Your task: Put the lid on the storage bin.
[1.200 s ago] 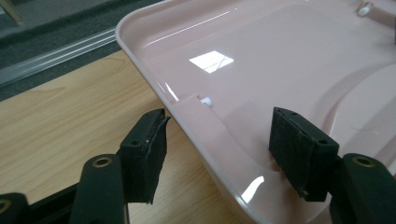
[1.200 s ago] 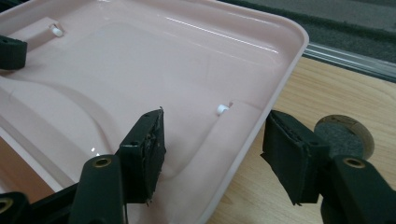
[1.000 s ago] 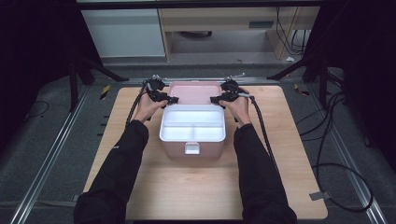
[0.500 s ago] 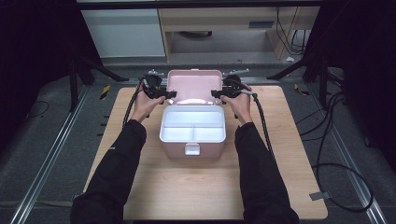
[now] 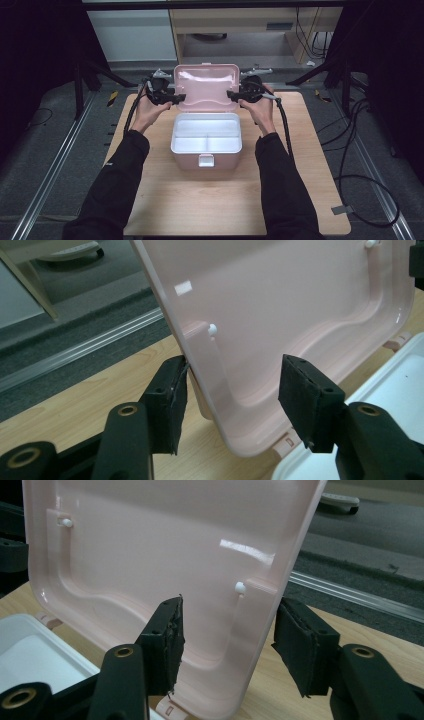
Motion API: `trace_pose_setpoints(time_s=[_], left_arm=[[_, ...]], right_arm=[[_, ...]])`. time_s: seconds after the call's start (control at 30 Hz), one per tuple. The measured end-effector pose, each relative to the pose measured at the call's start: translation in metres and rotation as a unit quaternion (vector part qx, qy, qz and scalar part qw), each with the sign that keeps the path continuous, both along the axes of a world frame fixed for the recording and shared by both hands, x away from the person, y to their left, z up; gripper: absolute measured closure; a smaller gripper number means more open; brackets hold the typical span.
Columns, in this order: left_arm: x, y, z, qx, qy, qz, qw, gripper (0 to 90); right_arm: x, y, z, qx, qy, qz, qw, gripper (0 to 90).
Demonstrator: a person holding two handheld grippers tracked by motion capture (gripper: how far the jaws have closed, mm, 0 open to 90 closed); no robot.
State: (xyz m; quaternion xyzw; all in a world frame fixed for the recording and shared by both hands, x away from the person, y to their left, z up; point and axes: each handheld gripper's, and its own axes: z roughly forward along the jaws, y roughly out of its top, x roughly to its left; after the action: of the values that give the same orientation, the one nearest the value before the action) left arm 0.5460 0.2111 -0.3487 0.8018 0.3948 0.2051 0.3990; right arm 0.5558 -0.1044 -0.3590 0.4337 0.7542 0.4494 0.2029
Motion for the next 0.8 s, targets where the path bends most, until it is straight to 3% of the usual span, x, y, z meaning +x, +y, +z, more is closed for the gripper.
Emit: trace_pose_setpoints(time_s=[0.3, 0.6, 0.8], left_arm=[[-0.017, -0.001, 0.020, -0.010, -0.030, -0.007, 0.9995, 46.9], [-0.038, -0.002, 0.029, 0.026, -0.040, -0.024, 0.9986, 47.0], [-0.058, 0.001, 0.027, 0.017, -0.051, -0.028, 0.9982, 49.4]], right_arm=[[-0.016, -0.005, 0.021, 0.007, -0.030, -0.001, 0.9995, 47.5], [-0.040, -0.007, 0.032, -0.007, -0.049, 0.012, 0.9987, 48.4], [-0.061, -0.008, 0.034, -0.022, -0.056, 0.018, 0.9980, 50.1]])
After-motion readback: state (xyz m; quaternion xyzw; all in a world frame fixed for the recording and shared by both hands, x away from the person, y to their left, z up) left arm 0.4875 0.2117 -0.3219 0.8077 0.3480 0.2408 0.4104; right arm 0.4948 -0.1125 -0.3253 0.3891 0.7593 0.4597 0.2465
